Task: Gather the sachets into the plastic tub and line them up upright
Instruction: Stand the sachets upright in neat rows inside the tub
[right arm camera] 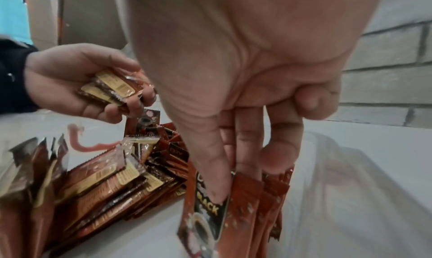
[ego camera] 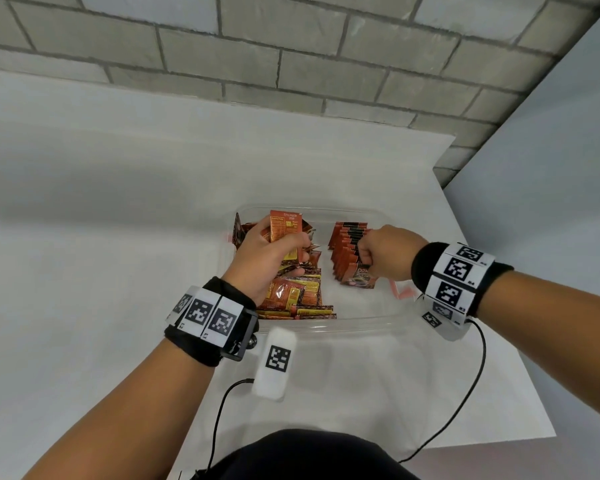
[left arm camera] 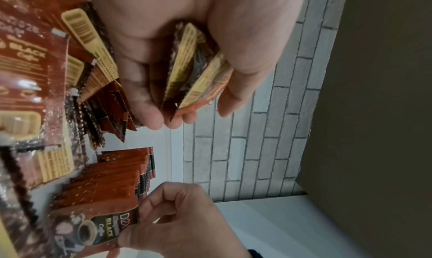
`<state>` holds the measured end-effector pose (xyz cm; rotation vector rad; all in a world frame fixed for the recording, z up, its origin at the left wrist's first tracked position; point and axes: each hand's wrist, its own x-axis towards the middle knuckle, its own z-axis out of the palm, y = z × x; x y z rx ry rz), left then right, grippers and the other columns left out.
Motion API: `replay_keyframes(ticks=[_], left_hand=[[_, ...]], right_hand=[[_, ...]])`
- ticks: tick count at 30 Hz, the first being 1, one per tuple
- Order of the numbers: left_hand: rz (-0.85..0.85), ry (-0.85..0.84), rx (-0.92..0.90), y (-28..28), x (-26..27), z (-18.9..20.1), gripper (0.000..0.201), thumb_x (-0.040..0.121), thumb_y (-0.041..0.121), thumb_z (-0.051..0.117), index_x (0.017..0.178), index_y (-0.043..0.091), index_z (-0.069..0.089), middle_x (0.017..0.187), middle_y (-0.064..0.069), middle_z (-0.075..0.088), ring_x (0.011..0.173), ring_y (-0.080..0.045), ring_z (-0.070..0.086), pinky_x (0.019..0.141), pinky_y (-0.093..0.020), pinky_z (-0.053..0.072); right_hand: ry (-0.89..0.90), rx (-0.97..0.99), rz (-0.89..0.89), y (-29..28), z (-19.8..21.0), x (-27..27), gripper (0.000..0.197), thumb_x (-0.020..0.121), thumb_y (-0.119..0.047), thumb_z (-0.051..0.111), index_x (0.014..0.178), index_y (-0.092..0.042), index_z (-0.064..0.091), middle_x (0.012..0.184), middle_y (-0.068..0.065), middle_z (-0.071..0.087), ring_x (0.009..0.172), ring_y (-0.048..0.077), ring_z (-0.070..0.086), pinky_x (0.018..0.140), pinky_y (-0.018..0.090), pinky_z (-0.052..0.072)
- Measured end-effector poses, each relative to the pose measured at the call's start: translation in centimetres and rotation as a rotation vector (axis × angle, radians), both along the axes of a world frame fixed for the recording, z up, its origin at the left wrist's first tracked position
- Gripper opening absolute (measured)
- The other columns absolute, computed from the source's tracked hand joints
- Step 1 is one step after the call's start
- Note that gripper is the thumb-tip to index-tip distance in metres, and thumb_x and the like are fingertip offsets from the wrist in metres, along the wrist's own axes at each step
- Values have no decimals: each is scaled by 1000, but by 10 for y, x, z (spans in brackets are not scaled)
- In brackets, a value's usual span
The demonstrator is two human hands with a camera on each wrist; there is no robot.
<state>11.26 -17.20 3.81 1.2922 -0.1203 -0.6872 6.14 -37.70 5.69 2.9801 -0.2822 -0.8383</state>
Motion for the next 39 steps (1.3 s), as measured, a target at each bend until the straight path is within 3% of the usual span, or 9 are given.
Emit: replay_keyframes(ticks=[6, 13, 16, 21, 26, 29, 33, 36, 39], left_hand=[[-2, 13, -17, 1, 0, 1, 16, 85, 11, 67, 99, 10, 61, 90, -12, 65, 73, -19, 63, 61, -31, 55], [-5, 11, -15, 2, 0, 3, 10, 85, 10, 66, 94, 13, 61, 91, -13, 65, 74, -20, 64, 60, -30, 55], [-3, 14, -13, 3, 0, 4, 10, 85, 11, 66, 93, 14, 62, 91, -13, 66, 74, -20, 64, 60, -29, 55], [1, 23, -22, 4, 0, 5, 8, 86, 10, 65, 92, 14, 62, 91, -12, 67, 75, -21, 64, 61, -29, 55], [2, 37, -37, 3, 0, 3, 9, 88, 12, 64, 96, 13, 60, 92, -12, 67, 73, -21, 66, 61, -30, 56], [4, 94, -66, 3, 0, 3, 8, 92, 12, 56, 100, 13, 58, 87, -13, 66, 71, -23, 68, 58, -30, 57], [-5, 188, -125, 5, 1, 5, 13, 95, 8, 45, 102, 9, 56, 86, -19, 67, 72, -28, 70, 56, -32, 58], [-24, 217, -120, 3, 0, 4, 20, 93, 4, 51, 112, 4, 57, 98, -21, 67, 86, -33, 70, 53, -33, 58], [-60, 206, -107, -1, -2, 5, 24, 91, 4, 59, 114, 7, 59, 105, -16, 68, 94, -32, 69, 53, -32, 58]], right_hand=[[59, -168, 97, 3, -3, 3, 9, 84, -10, 60, 91, -7, 66, 85, 7, 63, 71, 23, 58, 49, 21, 35], [79, -260, 207, 14, -1, 4, 9, 86, -4, 53, 84, -12, 55, 74, 2, 48, 53, 13, 36, 46, 22, 28], [94, -279, 230, 17, 1, 4, 8, 87, -5, 54, 85, -13, 54, 70, 0, 46, 53, 12, 36, 46, 23, 28], [66, -279, 233, 15, 2, 2, 9, 87, -8, 55, 94, -11, 60, 84, 4, 56, 65, 19, 48, 47, 22, 30], [28, -244, 201, 11, 4, 0, 12, 87, -17, 62, 88, -14, 51, 81, 2, 52, 66, 19, 48, 47, 23, 29], [-7, -164, 130, 7, 10, 0, 17, 85, -24, 65, 90, -14, 52, 76, -1, 51, 60, 14, 44, 48, 23, 30], [-248, 52, -93, -10, 35, 1, 16, 88, -35, 62, 94, -20, 58, 86, -2, 60, 74, 15, 56, 60, 25, 39], [-485, 272, -232, -24, 54, 0, 13, 88, -32, 63, 93, -21, 60, 87, -2, 61, 72, 11, 54, 61, 23, 37], [-577, 493, -307, -21, 60, -8, 12, 88, -31, 65, 98, -26, 62, 90, -3, 63, 66, 4, 53, 59, 19, 38]])
